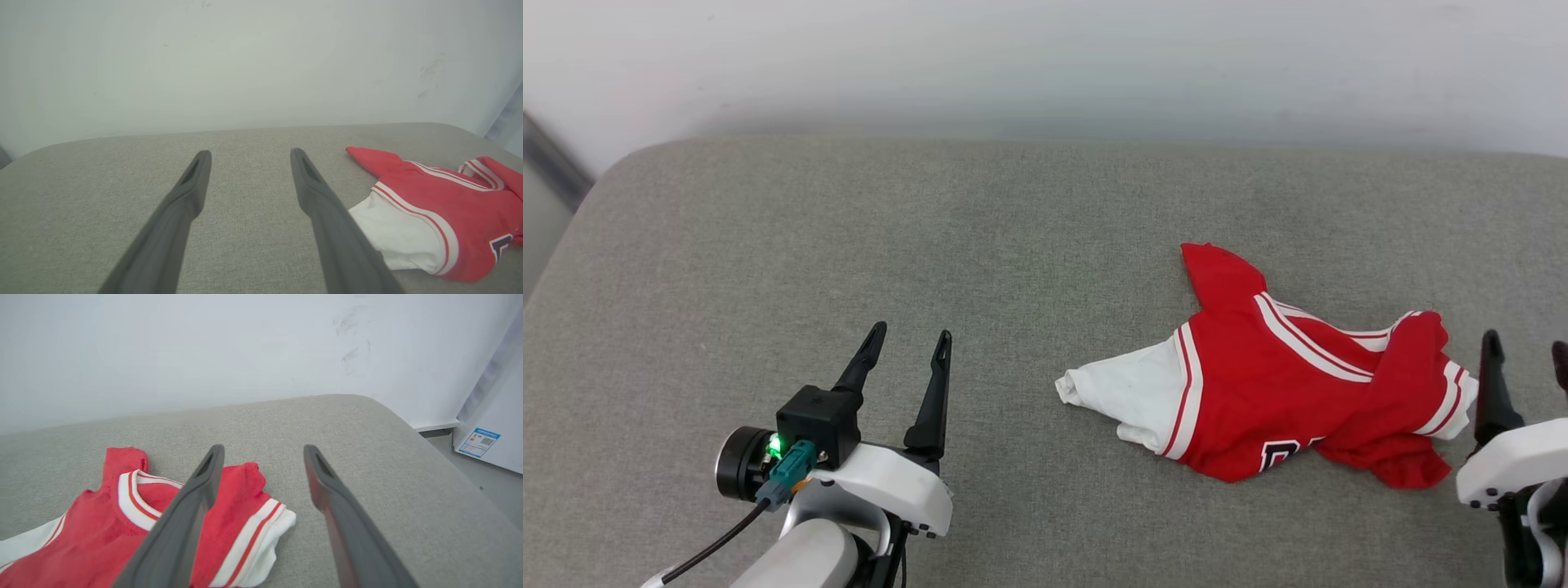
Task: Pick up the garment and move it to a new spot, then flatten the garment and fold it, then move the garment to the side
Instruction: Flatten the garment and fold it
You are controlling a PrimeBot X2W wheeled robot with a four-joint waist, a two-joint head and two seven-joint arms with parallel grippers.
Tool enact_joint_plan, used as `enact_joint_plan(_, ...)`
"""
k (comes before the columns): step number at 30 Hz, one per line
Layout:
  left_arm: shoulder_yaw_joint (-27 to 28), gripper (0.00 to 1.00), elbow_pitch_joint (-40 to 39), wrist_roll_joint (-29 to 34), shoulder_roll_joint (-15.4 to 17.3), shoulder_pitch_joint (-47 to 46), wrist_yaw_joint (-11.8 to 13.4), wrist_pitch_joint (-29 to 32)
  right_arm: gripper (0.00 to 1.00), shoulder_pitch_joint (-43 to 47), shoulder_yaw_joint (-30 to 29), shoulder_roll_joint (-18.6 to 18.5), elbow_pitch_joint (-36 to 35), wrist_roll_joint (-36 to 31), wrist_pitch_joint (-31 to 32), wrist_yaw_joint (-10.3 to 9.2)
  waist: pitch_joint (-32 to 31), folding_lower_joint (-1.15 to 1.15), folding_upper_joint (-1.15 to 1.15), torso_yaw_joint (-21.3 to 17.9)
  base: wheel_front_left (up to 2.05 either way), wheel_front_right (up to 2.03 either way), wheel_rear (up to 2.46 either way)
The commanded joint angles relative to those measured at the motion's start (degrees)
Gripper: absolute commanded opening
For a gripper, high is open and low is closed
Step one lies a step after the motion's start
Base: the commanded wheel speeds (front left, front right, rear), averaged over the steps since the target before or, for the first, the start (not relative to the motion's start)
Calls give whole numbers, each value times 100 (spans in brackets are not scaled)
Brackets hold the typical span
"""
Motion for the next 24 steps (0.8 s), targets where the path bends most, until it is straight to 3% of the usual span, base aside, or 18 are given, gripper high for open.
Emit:
enact_joint_plan(1, 20, 100, -14, -23, 21, 73, 34, -4, 100, 149, 98, 49, -135, -60, -90, -2, -39, 0, 0, -8, 0, 0, 0)
enact_joint_plan(5, 19, 100, -30, -37, 40, 110, 65, 20, 100, 423, 386, 83, -564, -163, -133, -2, -117, 0, 0, -23, 0, 0, 0)
enact_joint_plan(9, 17, 100, -64, -52, 69, 163, 99, 35, 100, 762, 657, 96, -859, -14, 206, -2, -167, 0, 0, -48, 0, 0, 0)
enact_joint_plan(18, -11, 100, -141, -53, 102, 141, 152, 82, 100, 777, 753, 78, -984, 112, 2011, -2, -175, 0, 0, -65, 0, 0, 0)
enact_joint_plan(24, -48, 100, -171, -25, 64, 49, 128, 77, 100, 477, 426, -280, -545, 243, 2699, -2, -40, 0, 0, 60, 0, 0, 0)
